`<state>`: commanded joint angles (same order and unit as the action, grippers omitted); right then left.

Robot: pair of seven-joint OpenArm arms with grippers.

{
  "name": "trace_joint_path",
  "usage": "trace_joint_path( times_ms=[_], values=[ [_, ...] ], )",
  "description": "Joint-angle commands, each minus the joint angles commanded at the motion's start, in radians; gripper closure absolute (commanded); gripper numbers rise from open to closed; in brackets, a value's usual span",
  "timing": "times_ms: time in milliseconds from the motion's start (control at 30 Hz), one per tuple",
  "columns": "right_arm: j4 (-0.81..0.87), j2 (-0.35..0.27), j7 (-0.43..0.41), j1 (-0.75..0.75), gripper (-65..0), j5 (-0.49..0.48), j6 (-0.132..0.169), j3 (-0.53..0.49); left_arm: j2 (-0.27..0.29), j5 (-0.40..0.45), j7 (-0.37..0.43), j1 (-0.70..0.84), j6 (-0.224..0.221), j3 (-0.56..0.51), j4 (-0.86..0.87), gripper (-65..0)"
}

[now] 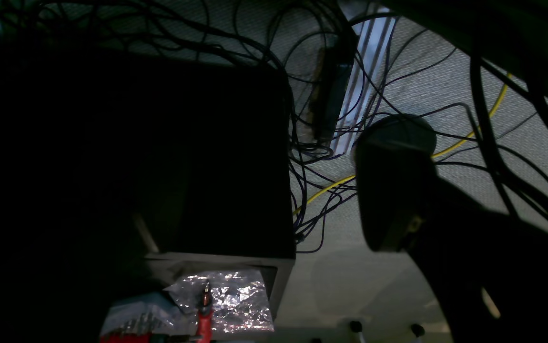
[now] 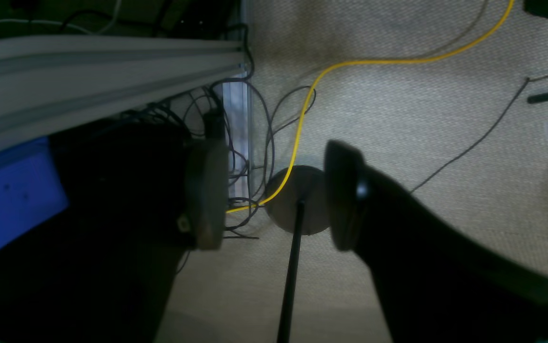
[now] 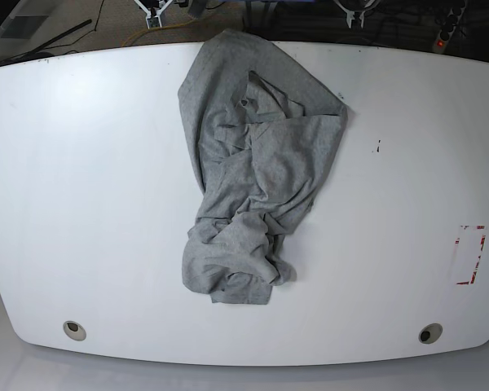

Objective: Fold the T-shirt properly

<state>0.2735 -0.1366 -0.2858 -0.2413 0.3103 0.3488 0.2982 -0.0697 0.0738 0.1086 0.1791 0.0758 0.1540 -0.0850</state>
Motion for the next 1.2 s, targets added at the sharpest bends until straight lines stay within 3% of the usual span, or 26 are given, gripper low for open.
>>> trace_joint_path(
  times_ms=[100,667,767,1200],
  values=[
    [-0.001,0.038,-0.007,0.013,-30.6,-0.004,0.006,-0.004,0.006,0.005,0.006,-0.017,-0.014,0.002,0.017,-50.6],
    [0.005,0.044,-0.008,0.004,-30.1,-0.004,0.006,-0.004,0.011,0.004,0.006,0.020,-0.012,0.002,-0.057,-50.6],
    [0.019,0.042,-0.010,-0.017,-30.0,-0.006,0.006,-0.003,0.014,0.004,0.006,0.072,-0.012,0.002,-0.152,-50.6],
    [0.398,0.074,-0.003,-0.255,-30.0,-0.012,0.014,0.000,0.034,0.002,0.001,0.342,-0.012,0.000,-0.560,-50.6]
  ],
)
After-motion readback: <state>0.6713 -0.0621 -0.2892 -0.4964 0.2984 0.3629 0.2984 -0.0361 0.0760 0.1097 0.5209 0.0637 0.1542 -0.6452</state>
